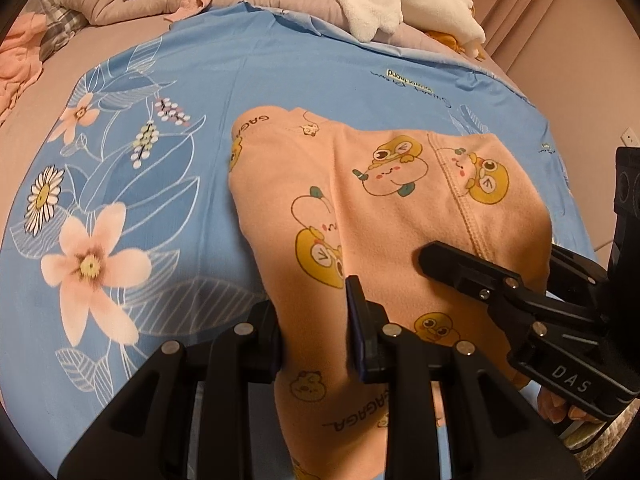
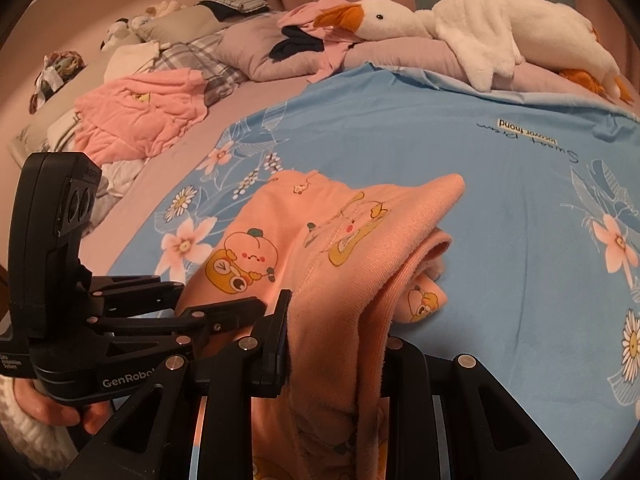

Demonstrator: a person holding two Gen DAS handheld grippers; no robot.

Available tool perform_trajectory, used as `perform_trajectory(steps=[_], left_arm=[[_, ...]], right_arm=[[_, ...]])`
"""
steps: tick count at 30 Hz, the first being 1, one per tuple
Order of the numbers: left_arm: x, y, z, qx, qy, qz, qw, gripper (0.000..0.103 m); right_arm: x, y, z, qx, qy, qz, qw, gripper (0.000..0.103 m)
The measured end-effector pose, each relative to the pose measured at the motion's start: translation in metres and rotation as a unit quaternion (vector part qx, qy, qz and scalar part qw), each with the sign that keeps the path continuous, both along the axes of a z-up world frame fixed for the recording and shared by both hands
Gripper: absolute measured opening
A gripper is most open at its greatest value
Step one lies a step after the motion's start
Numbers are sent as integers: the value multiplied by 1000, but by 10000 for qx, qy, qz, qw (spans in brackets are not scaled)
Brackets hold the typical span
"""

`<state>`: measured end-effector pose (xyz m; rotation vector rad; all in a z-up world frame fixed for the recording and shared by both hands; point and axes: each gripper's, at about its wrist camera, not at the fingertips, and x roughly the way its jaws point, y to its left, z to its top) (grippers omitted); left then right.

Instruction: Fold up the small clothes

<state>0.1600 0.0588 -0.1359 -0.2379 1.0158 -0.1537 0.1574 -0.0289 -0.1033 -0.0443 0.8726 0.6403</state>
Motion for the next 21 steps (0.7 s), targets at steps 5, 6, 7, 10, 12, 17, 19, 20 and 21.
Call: perform_trajectory(steps=[5, 6, 7, 10, 12, 17, 19, 20, 21], left_arm=[[12, -2, -4, 58, 4, -10, 10000, 27], [13, -2, -7, 90, 30, -14, 10000, 27], [15, -3, -8, 108, 49, -16, 9999, 28], [16, -2, -14, 157, 101, -13, 9998, 30], [17, -1, -15, 142, 114, -5, 9998, 32], [19, 0, -18, 179, 133, -6, 9998, 35], [20, 1, -19, 185, 144, 8, 9997, 38], [21, 1, -19, 185, 148, 19, 9997, 38], [21, 1, -20, 186, 151, 32, 9997, 40]], right_arm=[[9, -2, -5, 36, 1, -86, 10000, 28], [11, -2, -8, 22, 40, -98, 9999, 28], [12, -2, -10, 0, 59, -105, 9999, 28], [14, -2, -16, -52, 145, -127, 9998, 28], [15, -3, -17, -57, 185, -144, 9997, 28], [20, -8, -22, -65, 300, -204, 9993, 28], [21, -10, -24, -73, 331, -236, 9991, 28], [22, -11, -25, -76, 353, -250, 9990, 28], [23, -12, -26, -78, 379, -264, 9989, 28]])
